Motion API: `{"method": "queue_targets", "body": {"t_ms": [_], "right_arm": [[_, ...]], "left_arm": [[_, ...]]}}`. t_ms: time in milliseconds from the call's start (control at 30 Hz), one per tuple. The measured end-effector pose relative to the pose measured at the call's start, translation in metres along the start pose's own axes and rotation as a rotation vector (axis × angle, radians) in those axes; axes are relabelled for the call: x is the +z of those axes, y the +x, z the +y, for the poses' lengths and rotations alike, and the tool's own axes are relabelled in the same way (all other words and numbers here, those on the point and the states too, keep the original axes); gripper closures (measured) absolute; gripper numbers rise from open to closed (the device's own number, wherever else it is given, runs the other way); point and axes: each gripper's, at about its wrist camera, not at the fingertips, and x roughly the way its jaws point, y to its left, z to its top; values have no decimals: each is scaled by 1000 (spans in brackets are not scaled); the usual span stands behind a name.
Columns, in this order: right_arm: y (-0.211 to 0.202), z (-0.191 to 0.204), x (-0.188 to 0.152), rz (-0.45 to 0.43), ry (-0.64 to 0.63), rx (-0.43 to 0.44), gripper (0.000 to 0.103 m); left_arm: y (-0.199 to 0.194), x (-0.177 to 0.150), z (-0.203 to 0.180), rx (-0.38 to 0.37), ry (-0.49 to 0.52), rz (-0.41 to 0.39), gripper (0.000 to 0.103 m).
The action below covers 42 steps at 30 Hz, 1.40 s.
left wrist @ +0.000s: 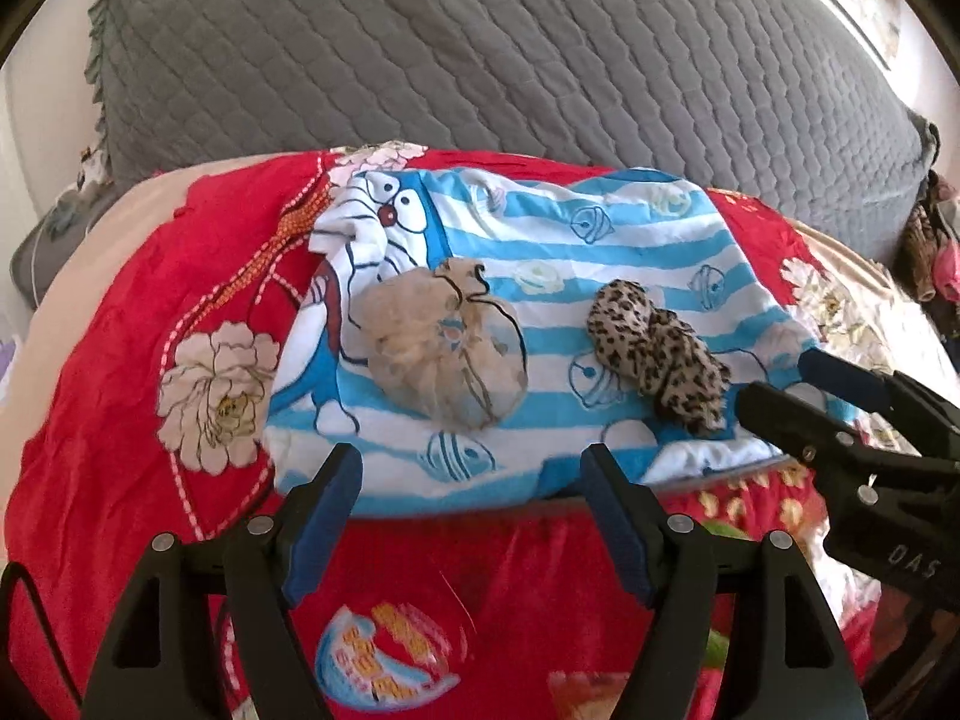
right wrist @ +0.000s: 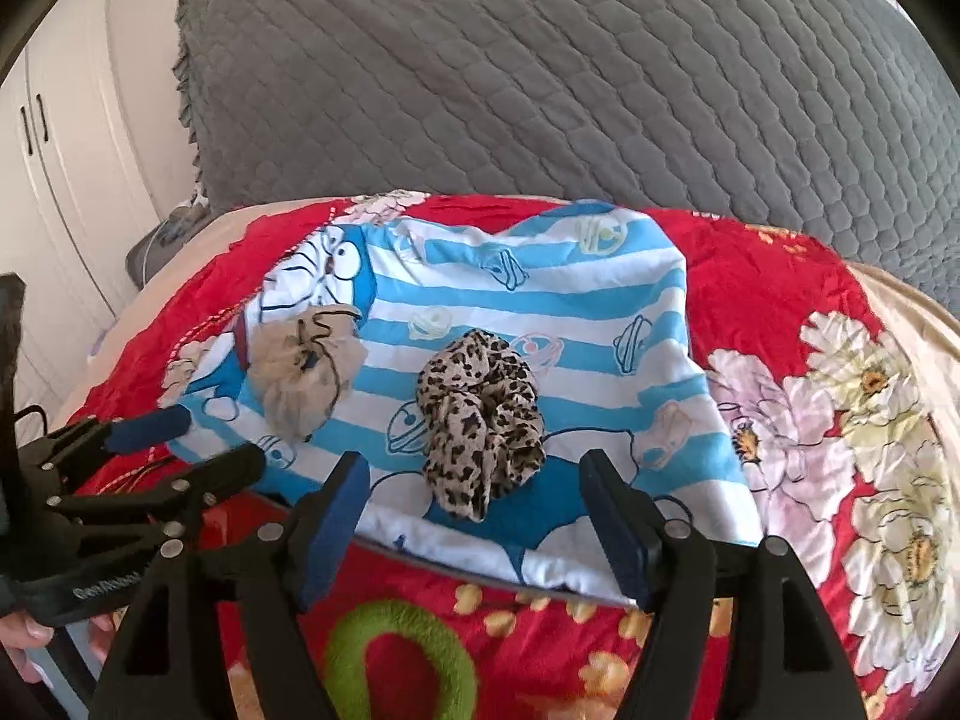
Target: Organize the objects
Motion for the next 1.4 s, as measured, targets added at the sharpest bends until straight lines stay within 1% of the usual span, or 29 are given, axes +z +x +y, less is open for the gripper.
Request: {"method": "queue_targets", "body": {"t_ms": [200, 300, 367, 500, 600, 767, 867, 1033, 1133, 1300, 1400], "right_arm": [[-25, 9, 1, -2, -16, -14, 31], [-32, 13, 0, 5, -33, -32, 31], [-36, 14, -2, 13, -34, -28, 31], [-53, 15, -8, 22, -31, -42, 31], [-69, 18, -11, 15, -46, -50, 31], [-93, 20, -12, -11, -41, -56, 31], [-104, 21, -16, -13, -39, -62, 31], [-128, 22, -23, -33, -37, -45, 31], [-141, 20, -30, -42, -33, -50, 31], [-155, 19, -37, -43, -18, -47, 31], [-163, 23, -40, -50, -21, -35, 30]], "left_arm": [[-23, -4, -1, -15, 2, -14, 27], [-36, -8, -5, -5, 27, -25, 27], [-44, -12, -6, -4, 38, -26, 27], [-56, -19, -5, -15, 24, -19, 27], [-66, -25, -7, -1, 35, -30, 27], [-84, -34, -11, -15, 39, -27, 27], [-92, -39, -15, -20, 35, -27, 27], [-112, -47, -21, -32, 37, -37, 26], [-121, -49, -25, -40, 33, -40, 26], [-136, -54, -33, -17, 65, -66, 26], [-142, -57, -33, -31, 60, -59, 26]]}}
